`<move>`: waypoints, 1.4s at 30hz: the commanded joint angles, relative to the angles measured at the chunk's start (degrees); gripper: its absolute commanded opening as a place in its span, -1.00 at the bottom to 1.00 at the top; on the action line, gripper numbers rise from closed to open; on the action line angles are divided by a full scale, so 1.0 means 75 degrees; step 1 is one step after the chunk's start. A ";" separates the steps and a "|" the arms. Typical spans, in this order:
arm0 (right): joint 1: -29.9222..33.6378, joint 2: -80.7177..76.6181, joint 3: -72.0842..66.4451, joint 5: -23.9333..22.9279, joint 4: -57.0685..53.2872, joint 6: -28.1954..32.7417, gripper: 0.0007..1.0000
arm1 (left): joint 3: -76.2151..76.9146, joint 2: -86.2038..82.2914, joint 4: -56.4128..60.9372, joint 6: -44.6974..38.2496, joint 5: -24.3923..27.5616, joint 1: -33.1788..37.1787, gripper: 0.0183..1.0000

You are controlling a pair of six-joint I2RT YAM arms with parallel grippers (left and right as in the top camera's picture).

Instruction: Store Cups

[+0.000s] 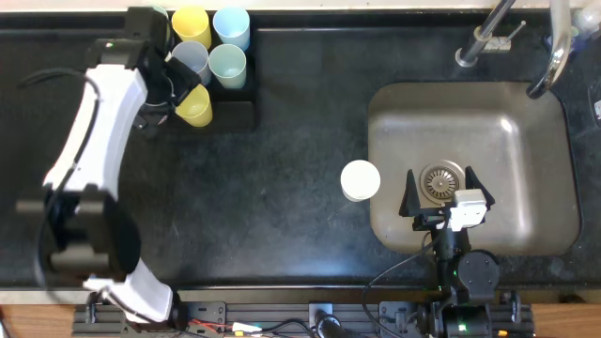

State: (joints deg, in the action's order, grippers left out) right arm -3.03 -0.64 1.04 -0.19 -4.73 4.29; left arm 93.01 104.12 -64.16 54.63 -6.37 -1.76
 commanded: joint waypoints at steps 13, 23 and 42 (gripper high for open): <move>0.0009 0.0058 -0.0102 0.0073 0.0038 -0.0003 1.00 | -0.6216 -0.8993 0.1370 -0.6207 0.0160 -0.0076 1.00; 0.0009 0.0058 -0.0102 0.0073 0.0038 -0.0003 1.00 | -1.1264 -1.2709 0.9092 -0.7344 0.1102 -0.0076 1.00; 0.0009 0.0058 -0.0102 0.0073 0.0038 0.0000 0.99 | -1.2339 -1.3860 0.7924 -0.7461 0.0638 -0.0096 1.00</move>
State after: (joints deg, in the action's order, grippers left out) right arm -3.03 -0.62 1.04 -0.16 -4.75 4.27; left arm 0.51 0.75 -4.58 -0.21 -0.40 -2.26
